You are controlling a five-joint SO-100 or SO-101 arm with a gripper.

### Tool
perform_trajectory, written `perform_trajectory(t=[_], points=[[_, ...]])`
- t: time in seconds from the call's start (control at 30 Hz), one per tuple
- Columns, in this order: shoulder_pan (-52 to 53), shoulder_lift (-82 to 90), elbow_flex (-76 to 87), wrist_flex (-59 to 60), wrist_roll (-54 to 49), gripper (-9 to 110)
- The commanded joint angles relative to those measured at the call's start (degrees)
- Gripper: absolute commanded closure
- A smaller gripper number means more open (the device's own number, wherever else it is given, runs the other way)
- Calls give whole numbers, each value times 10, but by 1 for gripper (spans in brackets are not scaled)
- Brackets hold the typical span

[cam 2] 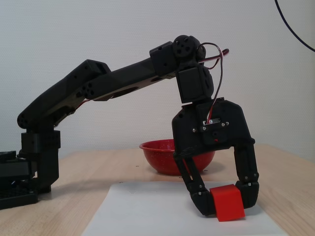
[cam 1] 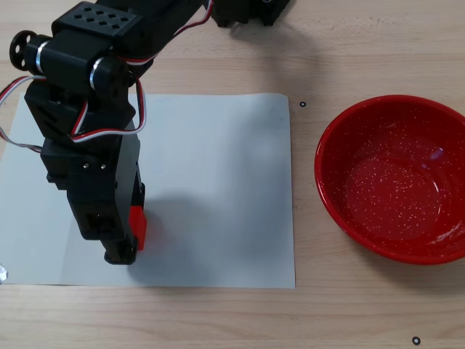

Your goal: Grasp the red cube and put it in the red bowl.

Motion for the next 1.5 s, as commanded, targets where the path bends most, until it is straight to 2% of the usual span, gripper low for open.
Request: perform_trajectory(t=[0.0, 0.5, 1.03, 1.47], points=[[-2, 90, -89, 12, -8, 101], [21, 255, 59, 36, -21, 101], [69, 504, 373, -24, -43, 101], [174, 563, 396, -40, -75, 101]])
